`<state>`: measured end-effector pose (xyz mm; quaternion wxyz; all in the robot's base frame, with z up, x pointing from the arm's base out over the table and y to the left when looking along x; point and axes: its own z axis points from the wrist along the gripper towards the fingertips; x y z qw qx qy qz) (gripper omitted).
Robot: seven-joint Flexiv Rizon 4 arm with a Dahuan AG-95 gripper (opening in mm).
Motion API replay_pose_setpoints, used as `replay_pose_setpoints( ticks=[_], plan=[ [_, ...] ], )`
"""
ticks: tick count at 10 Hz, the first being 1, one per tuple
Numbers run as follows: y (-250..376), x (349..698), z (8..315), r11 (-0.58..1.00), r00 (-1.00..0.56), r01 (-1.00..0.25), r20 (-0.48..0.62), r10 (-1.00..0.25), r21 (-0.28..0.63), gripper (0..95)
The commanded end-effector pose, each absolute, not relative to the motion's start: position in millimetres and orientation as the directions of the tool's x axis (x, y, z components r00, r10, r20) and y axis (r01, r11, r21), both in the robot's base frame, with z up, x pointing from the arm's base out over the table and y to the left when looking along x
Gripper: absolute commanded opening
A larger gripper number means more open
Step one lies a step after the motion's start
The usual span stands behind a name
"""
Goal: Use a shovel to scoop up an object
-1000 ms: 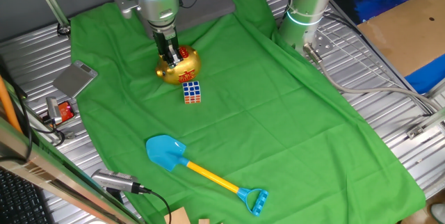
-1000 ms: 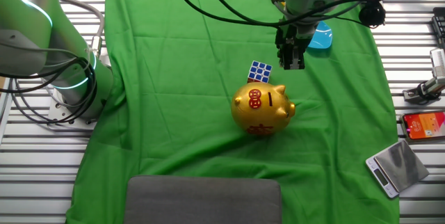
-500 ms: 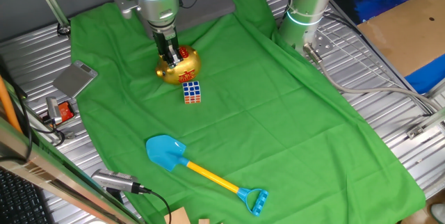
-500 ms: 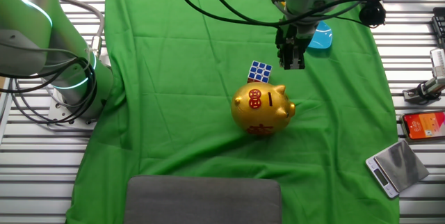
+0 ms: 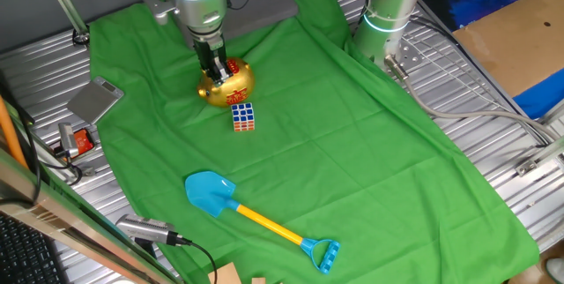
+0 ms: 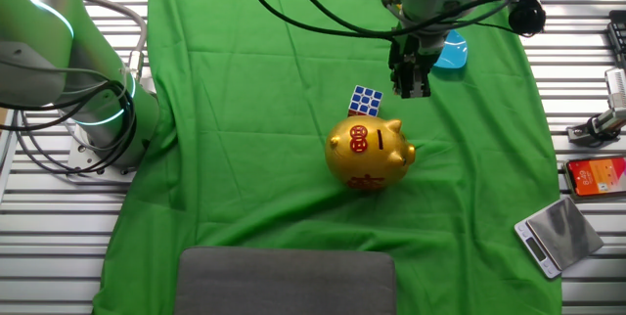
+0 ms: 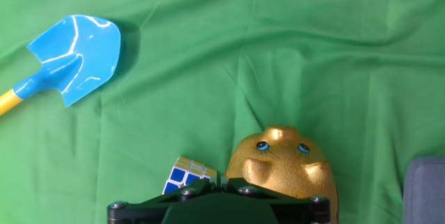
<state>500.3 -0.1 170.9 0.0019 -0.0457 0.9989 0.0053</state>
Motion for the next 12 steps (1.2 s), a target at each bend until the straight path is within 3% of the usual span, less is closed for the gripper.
replay_pose_setpoints(
  ticks=[1,7,12],
  plan=[
    [-0.3,499.0,172.9,0.941,-0.941,-0.338,0.004,-0.338,-0.002,0.0],
    [-5.8,517.3,155.6,0.666,-0.666,-0.746,-0.002,-0.746,-0.006,0.0],
    [-4.1,563.1,157.0,0.485,-0.485,-0.875,-0.009,-0.875,-0.005,0.0]
  ],
)
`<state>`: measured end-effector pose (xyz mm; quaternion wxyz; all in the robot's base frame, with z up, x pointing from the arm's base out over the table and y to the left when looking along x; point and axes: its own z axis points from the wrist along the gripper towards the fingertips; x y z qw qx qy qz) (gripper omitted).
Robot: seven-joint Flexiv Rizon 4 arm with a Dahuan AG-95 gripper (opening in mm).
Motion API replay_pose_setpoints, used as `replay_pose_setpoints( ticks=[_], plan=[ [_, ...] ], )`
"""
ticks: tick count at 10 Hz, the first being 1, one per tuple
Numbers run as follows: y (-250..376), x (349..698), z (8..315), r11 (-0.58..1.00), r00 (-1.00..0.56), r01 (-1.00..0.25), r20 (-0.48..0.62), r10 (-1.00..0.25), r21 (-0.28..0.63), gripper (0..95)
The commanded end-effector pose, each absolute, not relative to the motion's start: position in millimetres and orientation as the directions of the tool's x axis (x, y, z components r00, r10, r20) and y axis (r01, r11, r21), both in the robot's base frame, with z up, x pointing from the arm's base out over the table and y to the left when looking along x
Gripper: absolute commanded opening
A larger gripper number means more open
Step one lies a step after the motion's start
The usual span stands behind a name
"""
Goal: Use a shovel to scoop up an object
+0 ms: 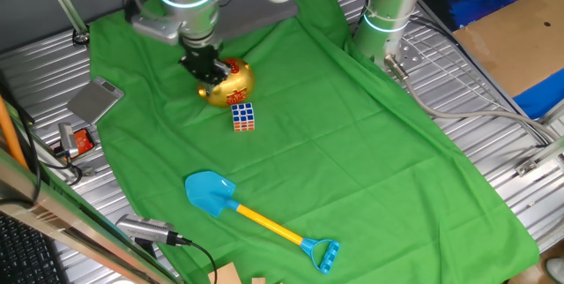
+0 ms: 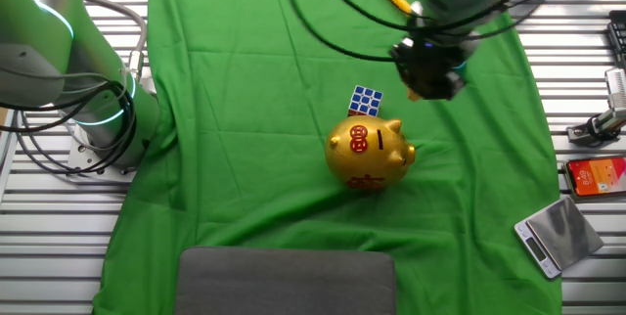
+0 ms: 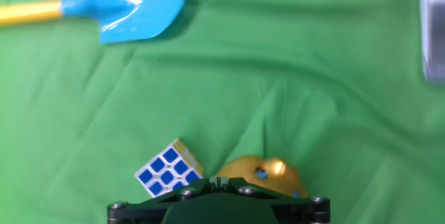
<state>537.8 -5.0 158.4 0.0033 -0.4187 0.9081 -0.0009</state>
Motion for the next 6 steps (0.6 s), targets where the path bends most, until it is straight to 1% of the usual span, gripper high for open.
replay_pose_setpoints(
  ticks=[1,4,6],
  plan=[
    [0.4,572.6,156.2,0.467,-0.467,-0.884,-0.005,-0.884,-0.005,0.0],
    [18.1,584.2,150.8,0.471,-0.471,-0.882,-0.003,-0.882,-0.005,0.0],
    [25.0,584.6,148.9,0.479,-0.479,-0.878,0.006,-0.878,-0.009,0.0]
  ],
)
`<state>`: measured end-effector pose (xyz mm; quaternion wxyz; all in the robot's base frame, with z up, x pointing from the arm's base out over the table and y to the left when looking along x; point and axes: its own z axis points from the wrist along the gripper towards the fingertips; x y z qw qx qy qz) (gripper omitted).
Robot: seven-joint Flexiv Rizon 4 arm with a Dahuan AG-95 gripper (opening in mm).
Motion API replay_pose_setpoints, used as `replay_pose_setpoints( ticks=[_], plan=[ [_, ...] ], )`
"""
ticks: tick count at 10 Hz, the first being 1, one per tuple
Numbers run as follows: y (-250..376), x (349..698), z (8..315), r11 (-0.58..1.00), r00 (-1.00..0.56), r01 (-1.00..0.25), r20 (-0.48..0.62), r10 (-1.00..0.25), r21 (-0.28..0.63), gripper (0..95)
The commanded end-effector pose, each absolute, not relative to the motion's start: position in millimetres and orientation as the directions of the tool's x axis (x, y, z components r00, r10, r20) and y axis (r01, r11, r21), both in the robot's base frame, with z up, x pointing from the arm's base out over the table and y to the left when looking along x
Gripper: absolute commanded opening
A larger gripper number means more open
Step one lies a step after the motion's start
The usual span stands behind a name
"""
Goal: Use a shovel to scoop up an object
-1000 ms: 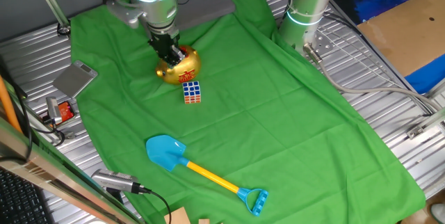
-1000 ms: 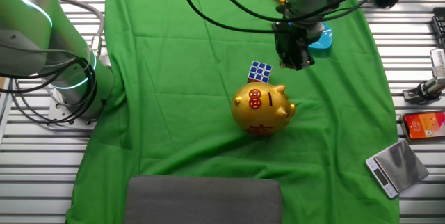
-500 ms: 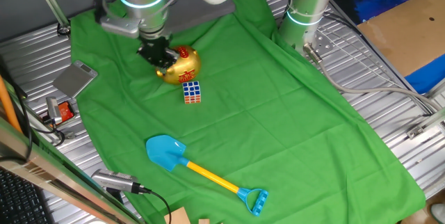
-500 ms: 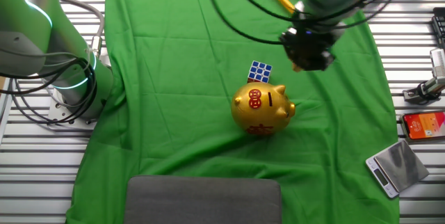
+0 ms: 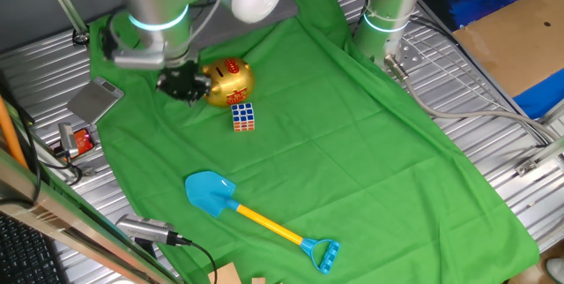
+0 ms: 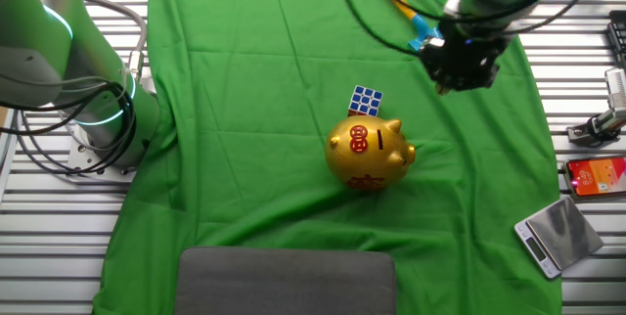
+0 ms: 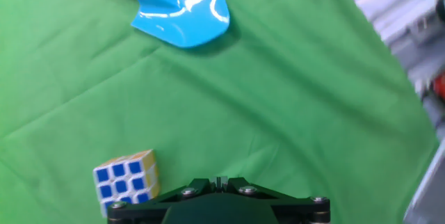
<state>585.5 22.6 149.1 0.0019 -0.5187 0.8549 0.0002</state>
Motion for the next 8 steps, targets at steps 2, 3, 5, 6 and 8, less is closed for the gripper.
replay_pose_setpoints(
  ticks=[2,3,5,6,8],
  plan=[
    [26.4,584.5,148.4,0.493,-0.493,-0.87,0.007,-0.87,-0.01,0.0],
    [26.4,584.5,148.4,0.502,-0.502,-0.865,0.004,-0.865,-0.007,0.0],
    [26.4,584.5,148.4,0.446,-0.447,-0.895,0.012,-0.895,-0.005,0.0],
    [26.4,584.5,148.4,0.357,-0.357,-0.934,0.001,-0.934,0.001,0.0],
    [26.4,584.5,148.4,0.288,-0.288,-0.958,-0.002,-0.958,0.008,0.0]
  ],
)
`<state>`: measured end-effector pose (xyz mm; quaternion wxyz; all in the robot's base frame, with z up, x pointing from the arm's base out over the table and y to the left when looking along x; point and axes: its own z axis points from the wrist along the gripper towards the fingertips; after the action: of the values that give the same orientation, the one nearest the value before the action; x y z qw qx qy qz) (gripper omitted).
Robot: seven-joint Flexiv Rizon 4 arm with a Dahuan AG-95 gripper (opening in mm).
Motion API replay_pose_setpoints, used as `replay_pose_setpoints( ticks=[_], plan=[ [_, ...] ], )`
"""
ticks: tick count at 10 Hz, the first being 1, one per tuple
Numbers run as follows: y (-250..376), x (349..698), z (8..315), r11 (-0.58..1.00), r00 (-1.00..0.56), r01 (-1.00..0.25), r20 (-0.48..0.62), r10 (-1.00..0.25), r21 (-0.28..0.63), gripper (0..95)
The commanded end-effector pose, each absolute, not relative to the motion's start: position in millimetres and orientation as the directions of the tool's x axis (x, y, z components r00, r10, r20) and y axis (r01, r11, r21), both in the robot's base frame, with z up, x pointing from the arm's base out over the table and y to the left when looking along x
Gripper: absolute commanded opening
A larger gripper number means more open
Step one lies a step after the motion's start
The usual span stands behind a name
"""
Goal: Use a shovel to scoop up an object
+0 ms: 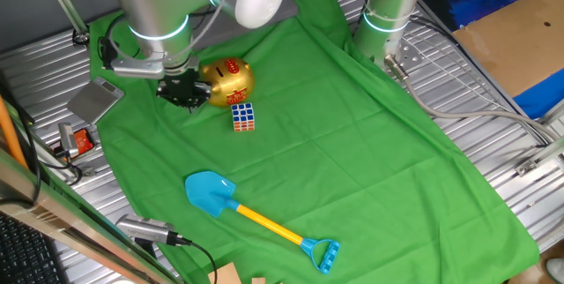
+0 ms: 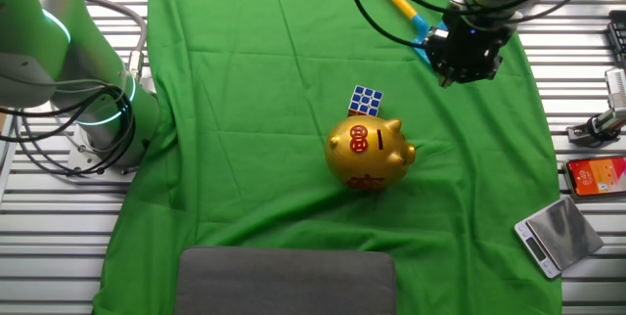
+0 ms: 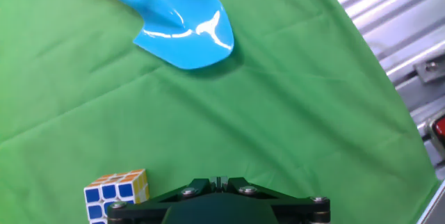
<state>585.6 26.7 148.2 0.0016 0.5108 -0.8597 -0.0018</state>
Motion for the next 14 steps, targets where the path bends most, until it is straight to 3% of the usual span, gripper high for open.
replay_pose_setpoints(
  ticks=[1,8,14],
  plan=[
    [26.4,584.5,148.4,0.258,-0.258,-0.966,0.001,-0.966,0.009,0.0],
    [26.4,584.5,148.4,0.248,-0.247,-0.969,0.013,-0.969,0.024,0.0],
    [80.2,578.1,131.1,0.333,-0.333,-0.941,0.001,-0.943,0.057,0.0]
  ],
)
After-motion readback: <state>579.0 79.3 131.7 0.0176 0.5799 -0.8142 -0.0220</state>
